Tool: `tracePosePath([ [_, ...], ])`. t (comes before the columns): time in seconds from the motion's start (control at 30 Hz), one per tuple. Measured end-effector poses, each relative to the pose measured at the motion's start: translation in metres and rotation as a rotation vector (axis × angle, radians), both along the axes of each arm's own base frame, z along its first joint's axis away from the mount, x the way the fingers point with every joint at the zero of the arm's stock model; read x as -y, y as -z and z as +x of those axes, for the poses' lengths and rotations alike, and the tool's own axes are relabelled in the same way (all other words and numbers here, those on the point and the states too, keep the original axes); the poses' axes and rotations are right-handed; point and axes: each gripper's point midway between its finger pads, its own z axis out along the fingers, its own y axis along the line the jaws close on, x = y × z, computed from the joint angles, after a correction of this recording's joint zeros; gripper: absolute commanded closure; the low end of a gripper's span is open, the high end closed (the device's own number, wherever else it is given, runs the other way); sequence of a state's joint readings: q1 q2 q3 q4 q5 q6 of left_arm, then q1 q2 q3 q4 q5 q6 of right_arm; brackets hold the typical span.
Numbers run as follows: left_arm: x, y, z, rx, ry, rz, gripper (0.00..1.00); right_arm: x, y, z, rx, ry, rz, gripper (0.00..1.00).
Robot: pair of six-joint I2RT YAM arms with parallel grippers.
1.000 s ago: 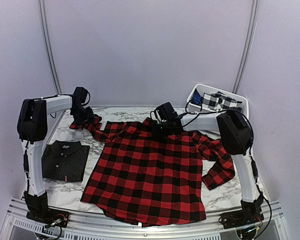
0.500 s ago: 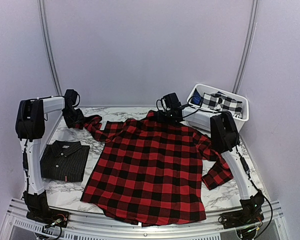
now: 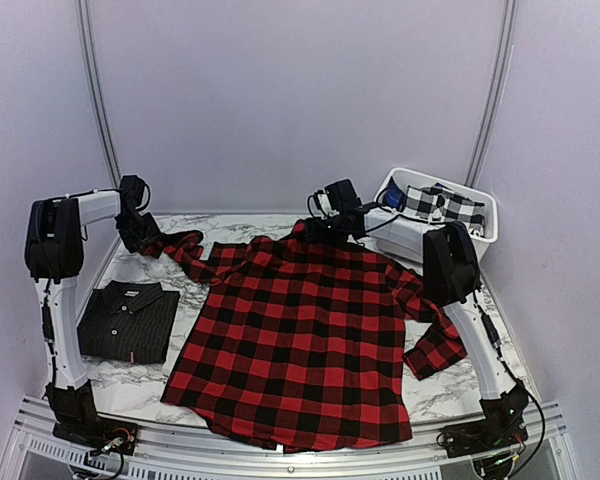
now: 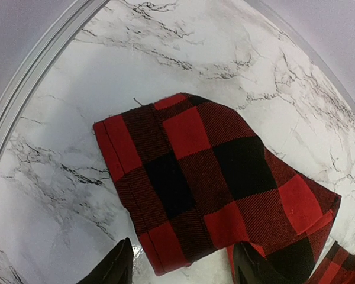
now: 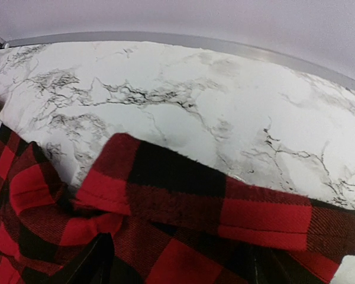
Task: Fold and stack the long sleeve shirts
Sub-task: Flatten out the crumpled shirt at the center of the board, then pick up the sleeve from the corner of the board.
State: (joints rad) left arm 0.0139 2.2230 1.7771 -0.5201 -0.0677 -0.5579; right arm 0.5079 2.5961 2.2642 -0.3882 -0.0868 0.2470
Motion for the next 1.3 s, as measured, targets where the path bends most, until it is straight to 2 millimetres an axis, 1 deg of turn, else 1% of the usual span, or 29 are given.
tracePosePath([
  [0.07,-0.002,0.0,0.0,0.0,-0.002,-0.003,0.43,-0.004,-0.016,-0.005,0.013,-0.015,-0.001,0.29],
  [0.17,-0.001,0.001,0.002,0.004,0.0,-0.011,0.5,-0.012,-0.052,-0.018,0.054,-0.037,0.008,0.29],
  [0.23,0.0,0.004,0.003,0.007,0.004,-0.015,0.57,-0.019,-0.082,-0.033,0.088,-0.055,0.017,0.3],
  [0.33,0.001,0.012,0.004,-0.001,0.008,-0.021,0.67,-0.028,-0.115,-0.053,0.126,-0.08,0.03,0.3],
  [0.4,0.001,0.015,0.005,-0.005,0.007,-0.026,0.75,-0.032,-0.126,-0.068,0.137,-0.092,0.033,0.3],
  [0.43,0.002,0.017,0.006,-0.006,0.013,-0.026,0.79,-0.032,-0.127,-0.075,0.137,-0.096,0.029,0.3],
  [0.47,0.002,0.018,0.007,-0.005,0.019,-0.026,0.85,-0.033,-0.125,-0.082,0.131,-0.1,0.023,0.3],
  [0.53,0.002,0.018,0.009,-0.002,0.019,-0.027,0.92,-0.032,-0.114,-0.096,0.108,-0.11,0.006,0.3],
  [0.6,0.003,0.017,0.011,0.005,0.027,-0.025,0.99,-0.027,-0.095,-0.114,0.068,-0.116,-0.02,0.3],
  [0.7,0.003,0.017,0.013,0.009,0.031,-0.025,1.0,-0.016,-0.066,-0.137,0.013,-0.11,-0.076,0.31],
  [0.77,0.003,0.017,0.013,0.01,0.034,-0.024,1.0,-0.012,-0.055,-0.147,-0.005,-0.108,-0.099,0.31],
  [0.87,0.003,0.015,0.013,0.015,0.034,-0.024,1.0,0.0,-0.037,-0.164,-0.034,-0.1,-0.127,0.31],
  [0.97,0.001,0.008,0.008,0.022,0.03,-0.014,1.0,0.01,-0.022,-0.178,-0.064,-0.088,-0.143,0.32],
  [1.03,-0.002,-0.004,0.006,0.04,0.02,0.0,1.0,0.015,-0.011,-0.184,-0.08,-0.078,-0.16,0.32],
  [1.13,-0.014,-0.039,0.008,0.105,-0.005,0.017,1.0,0.022,0.001,-0.19,-0.102,-0.06,-0.181,0.32],
  [1.2,-0.027,-0.064,0.008,0.154,-0.032,0.028,1.0,0.023,0.004,-0.19,-0.103,-0.051,-0.189,0.33],
  [1.3,-0.05,-0.092,0.008,0.212,-0.076,0.043,1.0,0.021,0.004,-0.19,-0.094,-0.046,-0.189,0.33],
])
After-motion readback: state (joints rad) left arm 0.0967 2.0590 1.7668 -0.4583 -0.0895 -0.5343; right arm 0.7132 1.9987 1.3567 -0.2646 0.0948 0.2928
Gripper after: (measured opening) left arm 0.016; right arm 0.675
